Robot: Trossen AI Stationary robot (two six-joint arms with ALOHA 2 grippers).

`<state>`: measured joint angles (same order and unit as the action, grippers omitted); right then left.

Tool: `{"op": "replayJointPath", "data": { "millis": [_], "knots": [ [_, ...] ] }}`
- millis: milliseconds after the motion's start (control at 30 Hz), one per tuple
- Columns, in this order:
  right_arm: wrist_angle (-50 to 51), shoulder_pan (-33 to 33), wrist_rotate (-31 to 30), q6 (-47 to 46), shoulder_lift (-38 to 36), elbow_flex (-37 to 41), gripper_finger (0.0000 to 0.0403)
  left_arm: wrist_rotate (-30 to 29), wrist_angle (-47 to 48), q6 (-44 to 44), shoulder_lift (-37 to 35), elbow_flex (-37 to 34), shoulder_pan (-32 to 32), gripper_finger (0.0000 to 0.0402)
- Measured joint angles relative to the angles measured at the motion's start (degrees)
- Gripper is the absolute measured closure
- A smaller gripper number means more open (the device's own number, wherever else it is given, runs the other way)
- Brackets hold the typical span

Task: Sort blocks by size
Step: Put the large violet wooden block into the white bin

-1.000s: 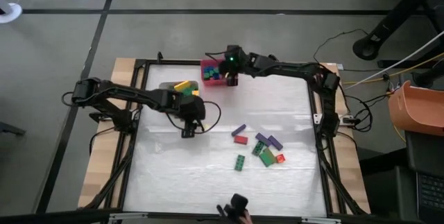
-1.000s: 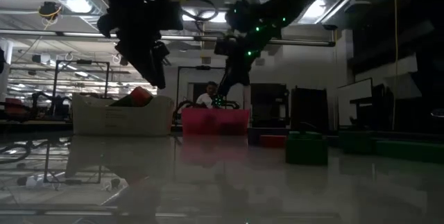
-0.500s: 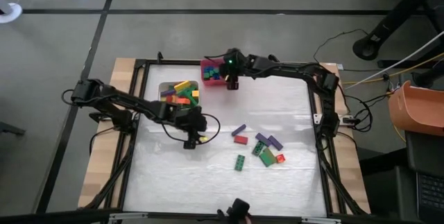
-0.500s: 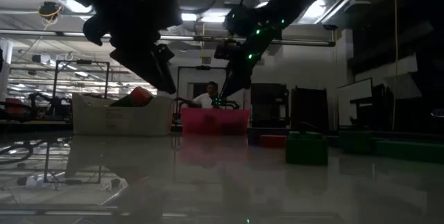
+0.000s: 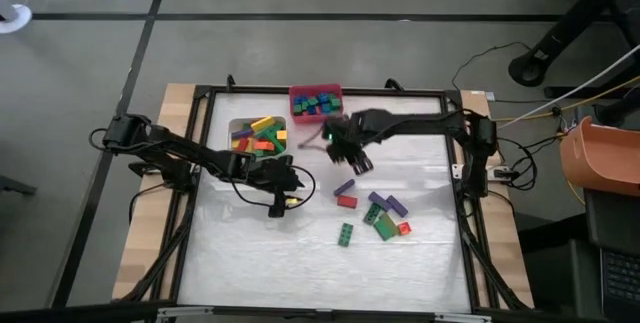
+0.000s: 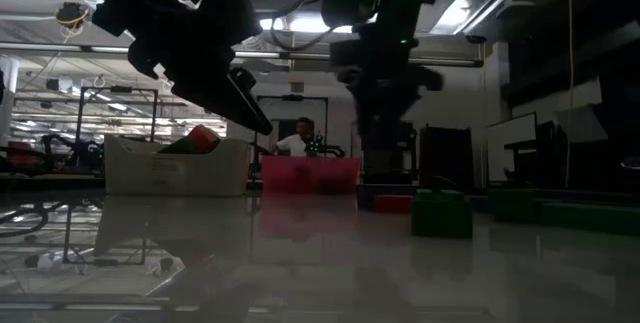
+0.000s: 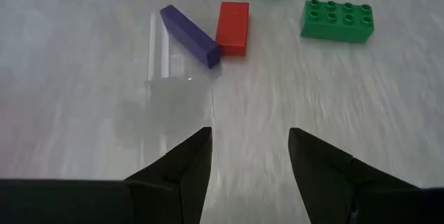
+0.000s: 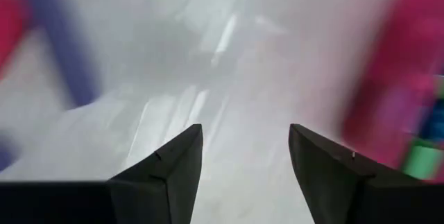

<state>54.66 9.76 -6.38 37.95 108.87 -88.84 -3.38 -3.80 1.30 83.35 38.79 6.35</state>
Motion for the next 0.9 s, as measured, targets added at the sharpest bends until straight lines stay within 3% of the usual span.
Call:
{"op": "replayJointPath", "data": {
  "millis": [167, 400, 767, 900],
  "knots": [
    [1.51, -4.64, 1.94, -0.21, 0.06, 2.06, 0.0191, -0.02, 0.15, 0.15, 0.0, 0.0, 0.0, 0.0225],
    [-4.41, -8.32, 4.81, -1.07, 0.06, 7.23, 0.0191, -0.02, 0.15, -0.14, 0.0, 0.0, 0.0, 0.0225],
    [-11.77, -9.4, 7.46, -7.05, 0.06, 14.14, 0.0192, -0.02, 0.14, -1.7, -0.02, 0.0, 0.0, 0.0225],
    [-14.87, -9.38, 7.44, -7.79, 0.06, 16.02, 0.0211, -0.03, 0.5, -2.77, -0.6, 0.0, 0.0, 0.0225]
  ]
}}
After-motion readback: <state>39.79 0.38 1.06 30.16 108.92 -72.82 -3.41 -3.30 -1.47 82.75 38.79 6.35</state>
